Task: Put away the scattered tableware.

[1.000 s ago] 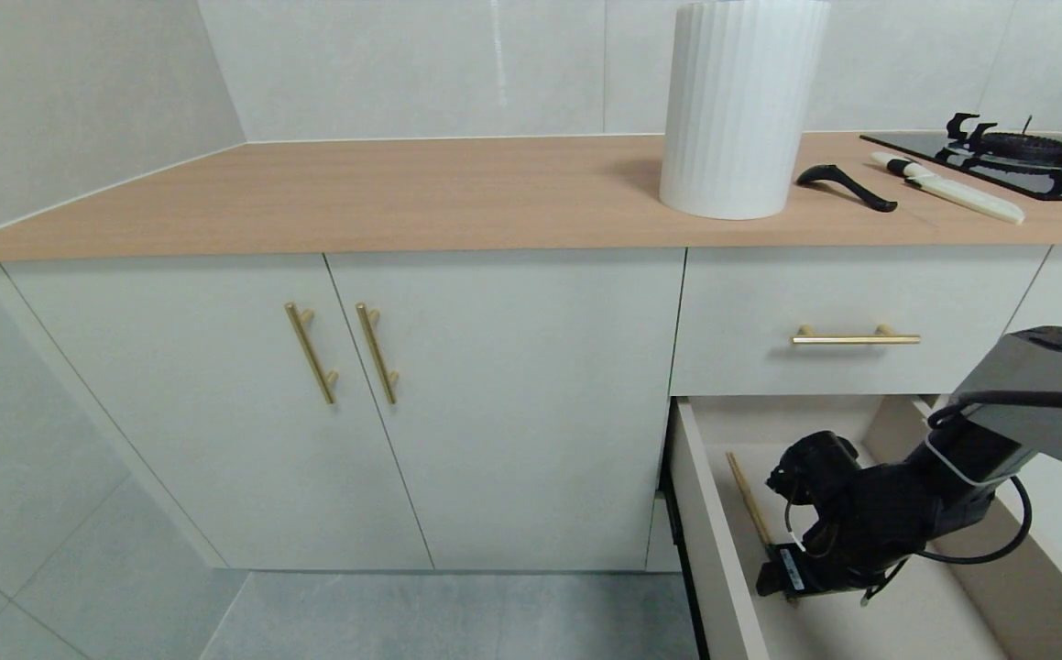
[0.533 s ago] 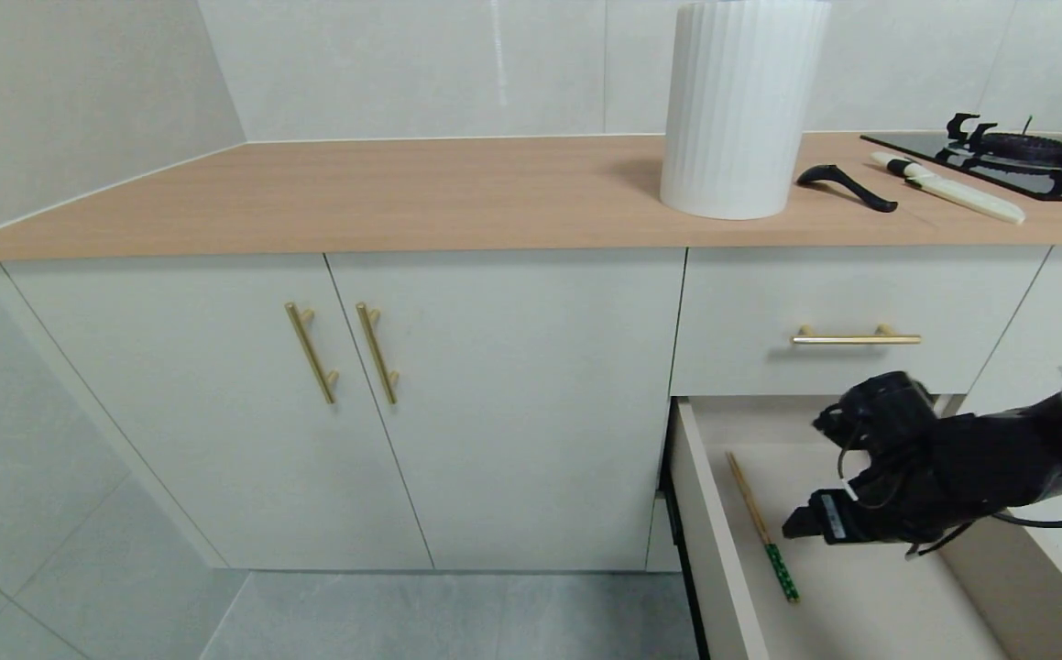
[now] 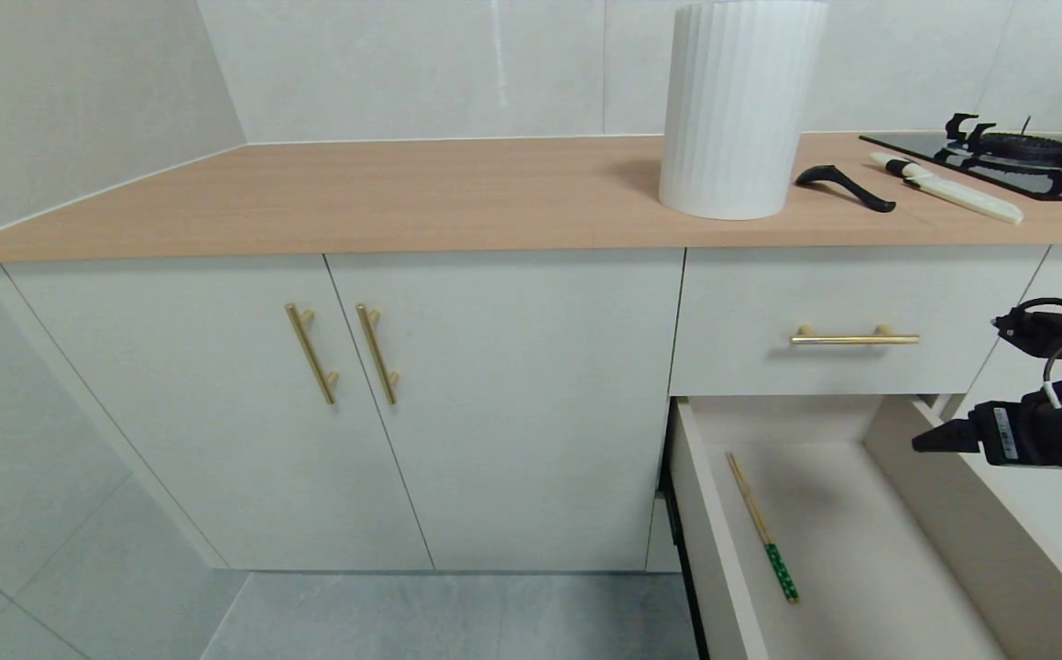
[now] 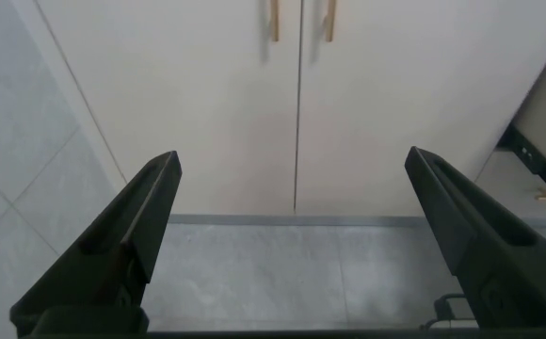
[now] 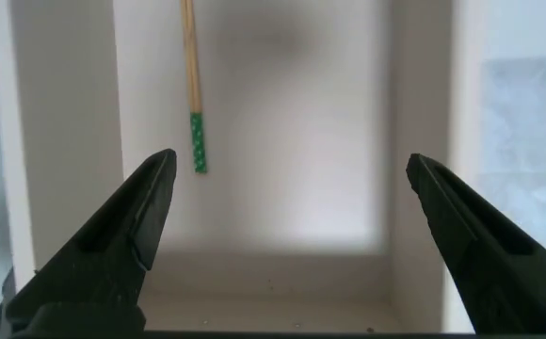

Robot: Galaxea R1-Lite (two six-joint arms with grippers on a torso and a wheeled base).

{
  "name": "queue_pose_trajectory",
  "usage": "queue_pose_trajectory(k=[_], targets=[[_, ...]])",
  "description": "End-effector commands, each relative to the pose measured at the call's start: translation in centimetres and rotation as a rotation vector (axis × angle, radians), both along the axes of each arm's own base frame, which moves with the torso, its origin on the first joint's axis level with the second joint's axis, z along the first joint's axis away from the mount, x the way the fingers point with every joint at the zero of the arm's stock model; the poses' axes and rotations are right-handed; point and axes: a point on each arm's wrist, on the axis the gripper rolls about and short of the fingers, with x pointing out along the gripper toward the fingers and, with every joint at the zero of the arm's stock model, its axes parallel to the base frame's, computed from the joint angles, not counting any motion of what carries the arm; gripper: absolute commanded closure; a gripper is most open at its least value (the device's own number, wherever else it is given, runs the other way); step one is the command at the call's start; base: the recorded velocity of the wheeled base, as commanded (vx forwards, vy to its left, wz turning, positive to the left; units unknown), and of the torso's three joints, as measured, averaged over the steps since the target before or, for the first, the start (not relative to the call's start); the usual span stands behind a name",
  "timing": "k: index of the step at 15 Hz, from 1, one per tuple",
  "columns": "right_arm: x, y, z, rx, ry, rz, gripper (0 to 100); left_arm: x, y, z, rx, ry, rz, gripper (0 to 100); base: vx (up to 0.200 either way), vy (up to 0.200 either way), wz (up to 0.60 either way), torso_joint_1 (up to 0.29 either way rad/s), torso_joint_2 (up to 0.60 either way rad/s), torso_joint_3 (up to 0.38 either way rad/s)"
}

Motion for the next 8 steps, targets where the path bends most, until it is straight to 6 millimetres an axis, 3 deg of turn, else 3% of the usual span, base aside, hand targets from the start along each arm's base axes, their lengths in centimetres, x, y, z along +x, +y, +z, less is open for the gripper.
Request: queue_pose_trajectory(k=[1, 3, 6, 8], targets=[[-1.09, -0.15, 1.04, -0.009, -0.043, -0.003, 0, 0.01, 0.0, 0.01, 0.0, 0.001, 0.0, 0, 0.0, 0.0, 0.0, 0.0, 0.0, 0.0], [-1.58, -0.1, 1.49, -0.025, -0.062, 0.013, 0, 0.01, 0.0, 0.01, 0.0, 0.001, 0.0, 0, 0.0, 0.0, 0.0, 0.056, -0.16, -0.098], [-1.66, -0.1, 1.53, -0.028, -0.063, 0.013, 0, 0.01, 0.0, 0.01, 0.0, 0.001, 0.001, 0, 0.0, 0.0, 0.0, 0.123, -0.25, -0.25], [-1.67, -0.1, 1.49, -0.028, -0.062, 0.013, 0, 0.01, 0.0, 0.01, 0.0, 0.001, 0.0, 0, 0.0, 0.0, 0.0, 0.09, -0.53, -0.283]])
